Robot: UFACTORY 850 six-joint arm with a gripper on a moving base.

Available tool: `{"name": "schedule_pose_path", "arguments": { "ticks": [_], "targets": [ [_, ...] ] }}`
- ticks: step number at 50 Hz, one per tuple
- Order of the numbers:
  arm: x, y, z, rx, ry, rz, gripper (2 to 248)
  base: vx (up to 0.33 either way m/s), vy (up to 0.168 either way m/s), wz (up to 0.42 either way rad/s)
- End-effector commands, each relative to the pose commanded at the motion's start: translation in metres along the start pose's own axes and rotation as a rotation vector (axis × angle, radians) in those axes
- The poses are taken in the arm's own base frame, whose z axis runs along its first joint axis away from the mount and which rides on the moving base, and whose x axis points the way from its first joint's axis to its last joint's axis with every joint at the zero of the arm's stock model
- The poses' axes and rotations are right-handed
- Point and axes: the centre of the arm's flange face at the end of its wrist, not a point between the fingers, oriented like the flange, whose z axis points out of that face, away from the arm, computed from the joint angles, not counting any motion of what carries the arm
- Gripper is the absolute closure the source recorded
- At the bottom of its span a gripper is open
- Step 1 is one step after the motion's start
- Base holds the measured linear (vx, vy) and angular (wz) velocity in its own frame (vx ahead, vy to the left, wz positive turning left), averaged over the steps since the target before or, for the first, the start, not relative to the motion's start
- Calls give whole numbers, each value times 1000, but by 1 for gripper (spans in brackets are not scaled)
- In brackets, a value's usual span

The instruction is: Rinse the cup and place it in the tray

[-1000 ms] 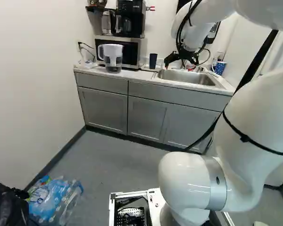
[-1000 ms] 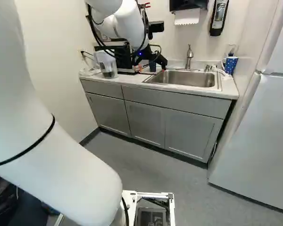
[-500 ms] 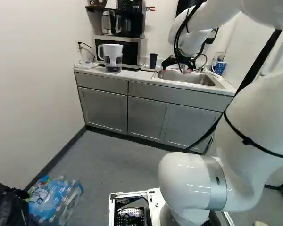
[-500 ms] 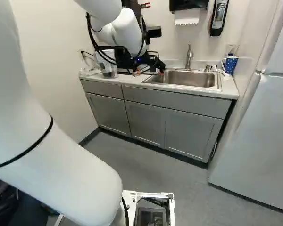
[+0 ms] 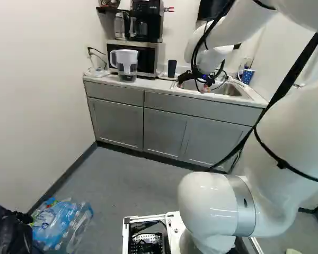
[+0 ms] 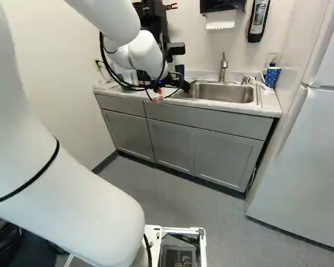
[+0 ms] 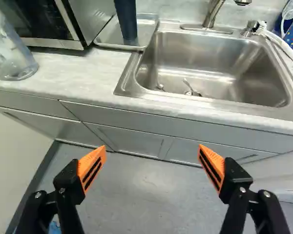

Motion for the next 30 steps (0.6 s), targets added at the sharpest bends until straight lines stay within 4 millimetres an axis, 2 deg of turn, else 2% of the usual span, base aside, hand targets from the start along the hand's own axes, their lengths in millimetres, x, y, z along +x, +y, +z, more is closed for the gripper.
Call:
{"name": "schedule_pose_path", "arguments": {
  "ticks": [15, 30],
  "targets": [
    [-39, -13, 8, 23, 53, -16, 3, 0, 0, 0],
    [-86, -27, 14, 50, 116, -33, 3, 0, 0, 0]
  ]
}}
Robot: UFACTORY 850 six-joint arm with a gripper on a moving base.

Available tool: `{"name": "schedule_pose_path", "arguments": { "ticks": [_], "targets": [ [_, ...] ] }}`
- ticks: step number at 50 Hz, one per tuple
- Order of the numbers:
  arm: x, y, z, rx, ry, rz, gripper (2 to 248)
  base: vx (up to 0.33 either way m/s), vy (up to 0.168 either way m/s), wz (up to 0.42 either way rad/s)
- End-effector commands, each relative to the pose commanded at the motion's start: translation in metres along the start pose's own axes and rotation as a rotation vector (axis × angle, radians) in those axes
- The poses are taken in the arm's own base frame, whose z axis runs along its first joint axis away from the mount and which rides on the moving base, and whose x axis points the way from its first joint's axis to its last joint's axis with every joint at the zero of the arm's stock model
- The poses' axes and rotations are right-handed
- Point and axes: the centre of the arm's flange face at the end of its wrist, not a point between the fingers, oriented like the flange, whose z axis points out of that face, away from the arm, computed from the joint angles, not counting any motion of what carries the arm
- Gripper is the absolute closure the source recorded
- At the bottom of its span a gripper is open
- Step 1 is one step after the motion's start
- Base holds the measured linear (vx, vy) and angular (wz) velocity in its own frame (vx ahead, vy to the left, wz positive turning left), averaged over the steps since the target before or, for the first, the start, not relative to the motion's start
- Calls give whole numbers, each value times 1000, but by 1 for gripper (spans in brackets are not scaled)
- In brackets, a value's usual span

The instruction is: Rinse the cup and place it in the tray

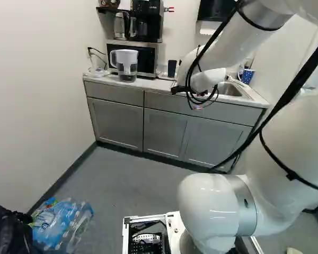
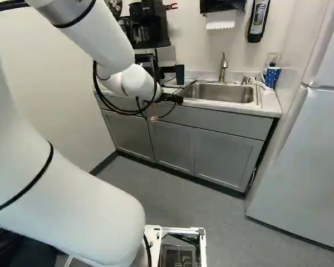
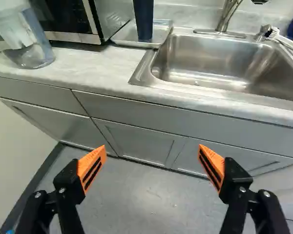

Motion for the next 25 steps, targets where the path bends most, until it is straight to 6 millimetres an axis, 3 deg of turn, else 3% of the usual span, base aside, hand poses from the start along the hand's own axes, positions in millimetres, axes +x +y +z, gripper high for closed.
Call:
{"name": "schedule_pose_path", "arguments": {
  "ticks": [25],
  "targets": [
    [-77, -20, -11, 46, 100, -24, 3, 0, 0, 0]
  ]
}}
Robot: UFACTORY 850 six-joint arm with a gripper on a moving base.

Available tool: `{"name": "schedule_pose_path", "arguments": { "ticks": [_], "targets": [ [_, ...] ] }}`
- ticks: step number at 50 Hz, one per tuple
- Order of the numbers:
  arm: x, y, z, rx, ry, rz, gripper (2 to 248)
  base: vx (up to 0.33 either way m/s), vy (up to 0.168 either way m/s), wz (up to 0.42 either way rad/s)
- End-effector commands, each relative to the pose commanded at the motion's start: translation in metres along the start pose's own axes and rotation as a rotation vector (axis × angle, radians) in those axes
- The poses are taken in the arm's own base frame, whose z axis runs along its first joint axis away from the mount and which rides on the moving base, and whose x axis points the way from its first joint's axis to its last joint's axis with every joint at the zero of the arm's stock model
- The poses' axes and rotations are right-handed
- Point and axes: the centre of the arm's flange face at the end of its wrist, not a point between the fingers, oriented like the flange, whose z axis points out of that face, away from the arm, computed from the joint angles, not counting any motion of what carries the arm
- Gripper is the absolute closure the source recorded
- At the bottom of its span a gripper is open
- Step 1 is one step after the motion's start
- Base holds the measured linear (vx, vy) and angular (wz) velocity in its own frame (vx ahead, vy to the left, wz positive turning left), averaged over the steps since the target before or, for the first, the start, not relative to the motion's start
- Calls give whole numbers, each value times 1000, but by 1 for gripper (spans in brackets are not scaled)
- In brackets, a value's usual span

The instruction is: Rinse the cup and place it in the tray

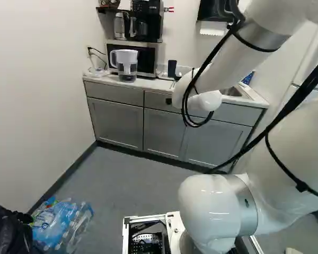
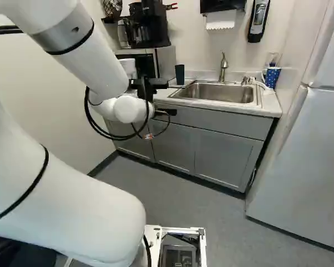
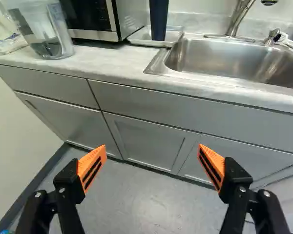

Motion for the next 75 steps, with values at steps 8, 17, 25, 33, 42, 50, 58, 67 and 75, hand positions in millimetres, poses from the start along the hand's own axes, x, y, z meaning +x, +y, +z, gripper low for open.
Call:
{"name": "schedule_pose_path", "arguments": {
  "ticks": [8, 17, 25, 33, 42, 50, 58, 67, 75],
  "targets": [
    [-20, -5, -7, 13, 26, -5, 3, 0, 0, 0],
    [-39, -9, -15, 25, 52, -10, 3, 0, 0, 0],
    [-54, -13, -21, 35, 72, -14, 3, 0, 0, 0],
    [-68, -15, -27, 44, 90, -17, 3, 0, 0, 0],
    [-80, -17, -34, 52, 107, -20, 3, 0, 0, 0],
    [-89, -19, -39, 58, 119, -22, 3, 0, 0, 0],
    [-96, -20, -42, 63, 128, -24, 3, 0, 0, 0],
    [-101, -21, -45, 67, 135, -25, 3, 0, 0, 0],
    [-103, -21, -47, 69, 139, -25, 3, 0, 0, 0]
  ]
}}
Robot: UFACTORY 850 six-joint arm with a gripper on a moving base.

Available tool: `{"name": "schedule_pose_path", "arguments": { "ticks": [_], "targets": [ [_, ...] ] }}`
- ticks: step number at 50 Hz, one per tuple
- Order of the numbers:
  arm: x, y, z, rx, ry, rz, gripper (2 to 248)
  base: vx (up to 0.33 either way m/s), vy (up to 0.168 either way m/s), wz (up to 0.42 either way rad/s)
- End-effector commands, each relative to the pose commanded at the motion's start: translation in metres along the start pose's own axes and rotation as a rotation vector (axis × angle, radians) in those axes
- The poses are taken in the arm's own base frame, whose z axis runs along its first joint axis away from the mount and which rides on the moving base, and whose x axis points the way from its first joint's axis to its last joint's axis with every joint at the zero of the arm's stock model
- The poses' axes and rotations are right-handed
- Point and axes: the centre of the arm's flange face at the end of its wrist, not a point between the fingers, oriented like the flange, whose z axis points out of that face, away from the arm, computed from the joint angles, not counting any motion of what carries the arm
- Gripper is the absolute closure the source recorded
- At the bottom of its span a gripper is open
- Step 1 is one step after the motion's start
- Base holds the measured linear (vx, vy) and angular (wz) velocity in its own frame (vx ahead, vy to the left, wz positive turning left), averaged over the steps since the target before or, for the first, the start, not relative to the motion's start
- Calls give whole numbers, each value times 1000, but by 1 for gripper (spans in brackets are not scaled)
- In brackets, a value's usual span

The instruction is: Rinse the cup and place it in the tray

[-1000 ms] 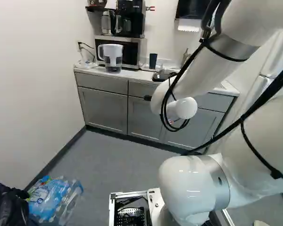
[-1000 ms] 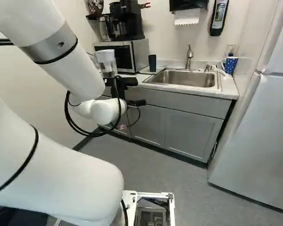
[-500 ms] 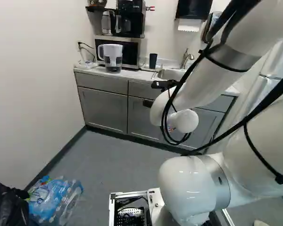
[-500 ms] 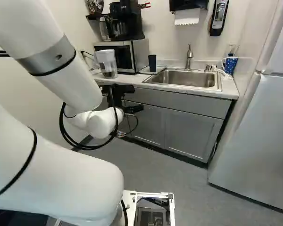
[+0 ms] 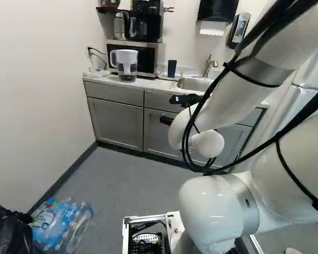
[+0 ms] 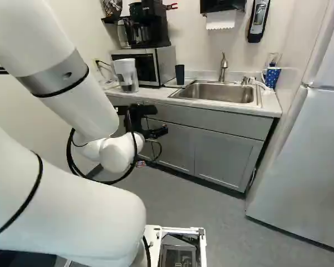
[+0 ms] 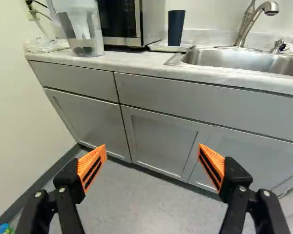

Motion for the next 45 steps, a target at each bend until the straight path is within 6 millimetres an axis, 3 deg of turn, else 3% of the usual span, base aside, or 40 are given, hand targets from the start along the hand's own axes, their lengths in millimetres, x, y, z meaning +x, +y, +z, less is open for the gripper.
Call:
{"name": "schedule_pose_path", "arguments": {
  "ticks": [45],
  "targets": [
    [-1, 0, 0, 0, 1, 0, 3, 0, 0, 0]
  ]
}}
